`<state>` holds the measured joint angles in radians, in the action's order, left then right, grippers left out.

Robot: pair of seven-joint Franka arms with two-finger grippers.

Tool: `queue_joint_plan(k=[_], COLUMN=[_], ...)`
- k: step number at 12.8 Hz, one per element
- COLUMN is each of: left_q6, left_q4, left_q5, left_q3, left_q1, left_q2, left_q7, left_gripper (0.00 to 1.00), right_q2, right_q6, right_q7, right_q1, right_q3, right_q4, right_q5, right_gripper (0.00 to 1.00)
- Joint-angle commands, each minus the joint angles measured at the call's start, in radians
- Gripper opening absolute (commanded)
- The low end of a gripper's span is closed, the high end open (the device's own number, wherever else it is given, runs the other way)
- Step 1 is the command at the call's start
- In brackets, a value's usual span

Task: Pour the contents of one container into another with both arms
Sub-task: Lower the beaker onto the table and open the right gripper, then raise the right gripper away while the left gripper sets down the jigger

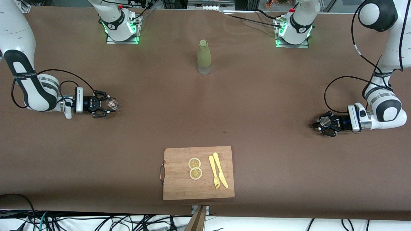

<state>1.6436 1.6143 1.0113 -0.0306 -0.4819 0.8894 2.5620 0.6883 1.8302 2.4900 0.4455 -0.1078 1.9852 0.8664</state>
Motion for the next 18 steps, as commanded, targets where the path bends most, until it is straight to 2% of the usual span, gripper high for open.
queue_joint_plan(k=[1,6,9,13,15,18], left_q6=[-0.013,-0.022,-0.025,-0.015,0.005,0.007], left_q4=[-0.014,-0.016,-0.016,-0.016,-0.013,-0.013], left_q5=[-0.028,-0.028,-0.028,-0.039,-0.066,-0.068], left_q3=[0.006,0.026,0.027,0.029,0.026,0.024], left_q1=[0.005,0.014,0.017,0.011,0.011,0.005], left_q2=[-0.003,-0.004,-0.006,-0.032,-0.041,-0.03], left_q7=[0.02,0.02,0.021,0.012,0.007,0.007], left_gripper=[0.0,0.0,0.0,0.0,0.12,0.14], right_q2=[0.008,-0.032,-0.126,-0.314,-0.383,-0.487], right_q6=[-0.014,-0.062,-0.062,-0.062,-0.062,-0.028], right_q7=[-0.02,-0.123,-0.247,-0.592,-0.76,-1.05], right_q1=[0.012,0.012,0.009,-0.013,-0.057,-0.161], right_q3=[-0.004,-0.003,0.004,0.004,0.005,0.004], right_q4=[-0.014,-0.031,-0.028,-0.025,-0.026,-0.029], right_q5=[0.0,-0.026,-0.108,-0.271,-0.323,-0.446], right_gripper=[1.0,1.0,1.0,1.0,1.0,1.0])
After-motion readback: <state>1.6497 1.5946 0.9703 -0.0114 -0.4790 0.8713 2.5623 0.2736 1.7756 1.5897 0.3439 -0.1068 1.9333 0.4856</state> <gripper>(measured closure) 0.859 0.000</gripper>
